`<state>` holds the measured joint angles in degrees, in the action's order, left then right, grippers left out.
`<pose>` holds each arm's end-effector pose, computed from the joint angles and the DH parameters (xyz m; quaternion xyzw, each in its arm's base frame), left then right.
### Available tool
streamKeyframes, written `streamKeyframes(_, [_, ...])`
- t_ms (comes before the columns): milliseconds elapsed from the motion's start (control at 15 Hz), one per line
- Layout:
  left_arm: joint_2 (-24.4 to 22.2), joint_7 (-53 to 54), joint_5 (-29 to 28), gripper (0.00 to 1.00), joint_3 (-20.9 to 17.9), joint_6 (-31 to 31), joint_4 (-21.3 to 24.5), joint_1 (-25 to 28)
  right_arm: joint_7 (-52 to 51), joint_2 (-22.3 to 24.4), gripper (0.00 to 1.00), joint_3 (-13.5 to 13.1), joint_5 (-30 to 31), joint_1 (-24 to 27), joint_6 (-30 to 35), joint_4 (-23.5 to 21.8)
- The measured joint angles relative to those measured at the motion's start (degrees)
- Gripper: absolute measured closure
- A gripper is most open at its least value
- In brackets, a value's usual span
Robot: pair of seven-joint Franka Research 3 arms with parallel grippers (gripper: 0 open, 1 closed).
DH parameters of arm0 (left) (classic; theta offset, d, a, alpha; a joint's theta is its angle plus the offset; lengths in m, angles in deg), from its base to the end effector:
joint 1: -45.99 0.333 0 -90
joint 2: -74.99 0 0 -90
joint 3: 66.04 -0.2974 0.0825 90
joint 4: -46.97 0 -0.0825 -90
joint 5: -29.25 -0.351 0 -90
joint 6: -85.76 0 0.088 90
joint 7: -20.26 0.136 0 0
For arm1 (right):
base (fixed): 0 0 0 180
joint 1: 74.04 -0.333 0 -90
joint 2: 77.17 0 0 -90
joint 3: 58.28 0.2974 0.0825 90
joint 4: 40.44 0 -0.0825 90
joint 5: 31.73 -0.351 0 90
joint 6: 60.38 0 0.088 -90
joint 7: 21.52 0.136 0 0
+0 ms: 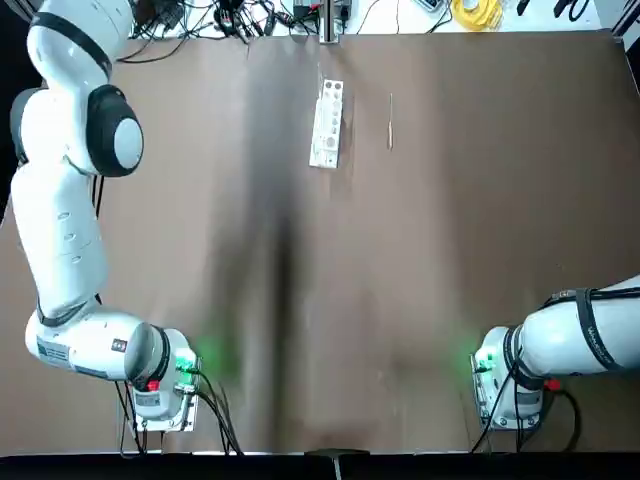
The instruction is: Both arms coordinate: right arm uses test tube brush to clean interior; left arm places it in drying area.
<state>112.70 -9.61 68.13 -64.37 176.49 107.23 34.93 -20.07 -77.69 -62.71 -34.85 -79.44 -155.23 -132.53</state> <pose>0.6469 -0.2268 0.4361 0.9235 0.1670 -0.1783 0.2959 0.5326 0.0162 0.5638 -0.9994 0.0059 -0.0190 0.0272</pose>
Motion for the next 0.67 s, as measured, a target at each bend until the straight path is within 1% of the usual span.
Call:
streamKeyframes(133, [-2.68, 10.22, -10.26, 0.0, 0.11, -0.44, 0.05, -0.02, 0.0, 0.0, 0.0, 0.02, 0.0, 0.0, -0.41, -0.03])
streamKeyframes(200, [-4.24, 14.17, -14.44, 0.0, 0.13, -1.0, 0.07, -0.04, 0.0, 0.0, 0.0, 0.03, 0.0, -0.01, -0.64, -0.04])
streamKeyframes(400, [-9.38, 22.21, -25.76, 0.0, 0.2, -7.19, 0.8, -0.25, 0.0, 0.0, 0.0, 0.04, 0.0, -0.02, -0.86, -0.04])
streamKeyframes(467, [-12.9, 26.36, -30.84, 0.0, 0.22, -10.19, 1.92, -0.36, 0.0, 0.0, 0.0, 0.04, 0.0, -0.02, -0.91, -0.05])
streamKeyframes(600, [-16.55, 29.86, -33.3, 0.0, 0.18, -11.65, 3.28, -0.28, 0.0, 0.0, 0.0, 0.05, -0.04, -0.03, -1.05, -0.06])
streamKeyframes(667, [-18.64, 31.02, -35.1, 0.0, 0.17, -12.08, 4.76, -0.23, 0.0, 0.0, 0.0, 0.05, -0.13, -0.03, -1.18, -0.06])
